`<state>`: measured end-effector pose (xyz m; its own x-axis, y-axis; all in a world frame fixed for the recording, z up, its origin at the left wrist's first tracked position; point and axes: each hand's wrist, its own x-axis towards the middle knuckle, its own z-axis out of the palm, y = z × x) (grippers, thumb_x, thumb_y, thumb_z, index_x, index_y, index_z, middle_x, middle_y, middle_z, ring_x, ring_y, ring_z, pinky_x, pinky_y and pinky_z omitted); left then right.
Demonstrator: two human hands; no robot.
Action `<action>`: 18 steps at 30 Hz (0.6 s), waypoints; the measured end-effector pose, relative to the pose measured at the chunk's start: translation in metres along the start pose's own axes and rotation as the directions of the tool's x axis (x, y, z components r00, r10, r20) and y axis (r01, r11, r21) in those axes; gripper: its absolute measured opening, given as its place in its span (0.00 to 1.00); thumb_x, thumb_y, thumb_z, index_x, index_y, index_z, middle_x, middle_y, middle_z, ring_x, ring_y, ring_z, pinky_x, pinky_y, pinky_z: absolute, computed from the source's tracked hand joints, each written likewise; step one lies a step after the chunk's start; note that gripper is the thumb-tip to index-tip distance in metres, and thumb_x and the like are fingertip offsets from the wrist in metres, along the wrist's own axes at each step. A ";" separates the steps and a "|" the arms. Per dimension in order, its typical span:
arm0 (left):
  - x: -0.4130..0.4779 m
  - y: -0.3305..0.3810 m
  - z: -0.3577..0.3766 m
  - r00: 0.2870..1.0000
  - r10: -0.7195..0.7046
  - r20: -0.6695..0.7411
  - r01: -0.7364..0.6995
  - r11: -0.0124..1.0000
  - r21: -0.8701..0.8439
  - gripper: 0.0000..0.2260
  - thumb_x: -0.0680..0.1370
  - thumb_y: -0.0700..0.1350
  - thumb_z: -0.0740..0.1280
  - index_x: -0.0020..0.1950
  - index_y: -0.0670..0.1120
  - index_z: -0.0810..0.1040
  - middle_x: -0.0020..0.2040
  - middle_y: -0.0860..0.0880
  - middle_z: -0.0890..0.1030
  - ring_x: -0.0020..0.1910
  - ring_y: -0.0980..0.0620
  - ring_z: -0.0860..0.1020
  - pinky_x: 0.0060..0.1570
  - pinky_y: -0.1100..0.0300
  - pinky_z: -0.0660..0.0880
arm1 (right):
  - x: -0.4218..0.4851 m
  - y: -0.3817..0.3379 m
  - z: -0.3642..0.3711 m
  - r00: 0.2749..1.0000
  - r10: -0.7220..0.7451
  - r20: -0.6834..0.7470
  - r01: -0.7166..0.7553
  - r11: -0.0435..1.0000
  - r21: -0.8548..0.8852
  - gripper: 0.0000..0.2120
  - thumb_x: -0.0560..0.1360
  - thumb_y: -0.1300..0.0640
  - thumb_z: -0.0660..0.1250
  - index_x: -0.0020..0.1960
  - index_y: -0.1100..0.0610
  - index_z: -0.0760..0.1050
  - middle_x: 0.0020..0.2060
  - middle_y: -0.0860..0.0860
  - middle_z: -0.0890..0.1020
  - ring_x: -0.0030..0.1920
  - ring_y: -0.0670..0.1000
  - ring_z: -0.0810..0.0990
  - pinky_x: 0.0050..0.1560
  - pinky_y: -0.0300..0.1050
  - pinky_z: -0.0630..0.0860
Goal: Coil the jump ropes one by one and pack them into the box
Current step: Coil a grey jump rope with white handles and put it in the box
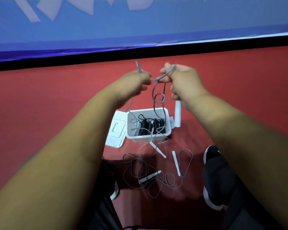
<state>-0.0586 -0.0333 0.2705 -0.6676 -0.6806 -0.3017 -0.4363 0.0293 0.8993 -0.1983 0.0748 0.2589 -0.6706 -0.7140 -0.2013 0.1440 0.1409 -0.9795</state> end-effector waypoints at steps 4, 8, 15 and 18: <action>-0.001 -0.015 0.015 0.964 -0.040 0.264 0.000 0.989 0.150 0.26 0.72 0.56 0.75 0.69 0.52 0.78 0.60 0.52 0.85 0.59 0.54 0.81 0.63 0.54 0.76 | -0.004 -0.007 -0.009 0.998 0.046 0.046 -0.053 0.985 0.166 0.11 0.86 0.50 0.65 0.54 0.56 0.82 0.47 0.56 0.90 0.23 0.46 0.60 0.25 0.37 0.59; 0.000 -0.022 0.028 0.934 0.004 0.356 -0.071 0.982 0.174 0.13 0.80 0.47 0.73 0.63 0.46 0.80 0.57 0.43 0.86 0.52 0.51 0.81 0.57 0.50 0.74 | -0.008 -0.012 -0.012 0.997 0.019 0.070 -0.030 0.986 0.161 0.12 0.86 0.49 0.65 0.55 0.57 0.81 0.47 0.55 0.90 0.23 0.47 0.60 0.24 0.37 0.59; 0.001 -0.002 0.026 0.998 -0.064 0.019 0.065 0.996 -0.065 0.08 0.87 0.40 0.60 0.52 0.42 0.78 0.39 0.45 0.78 0.33 0.45 0.79 0.41 0.47 0.86 | -0.001 -0.008 -0.030 0.997 -0.072 0.011 0.073 0.973 -0.221 0.17 0.79 0.39 0.72 0.49 0.53 0.81 0.34 0.51 0.86 0.22 0.50 0.65 0.26 0.38 0.64; 0.005 0.010 0.023 0.996 -0.064 -0.062 0.039 0.940 -0.338 0.08 0.85 0.39 0.59 0.51 0.42 0.77 0.34 0.49 0.75 0.27 0.52 0.76 0.31 0.56 0.81 | 0.003 0.003 -0.032 0.991 0.062 0.115 -0.010 0.915 -0.404 0.18 0.77 0.40 0.74 0.46 0.54 0.77 0.34 0.53 0.77 0.24 0.49 0.67 0.27 0.41 0.67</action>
<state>-0.0796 -0.0197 0.2706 -0.5994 -0.7255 -0.3383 -0.2327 -0.2465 0.9408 -0.2231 0.0947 0.2549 -0.5720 -0.7782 -0.2593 -0.1554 0.4132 -0.8973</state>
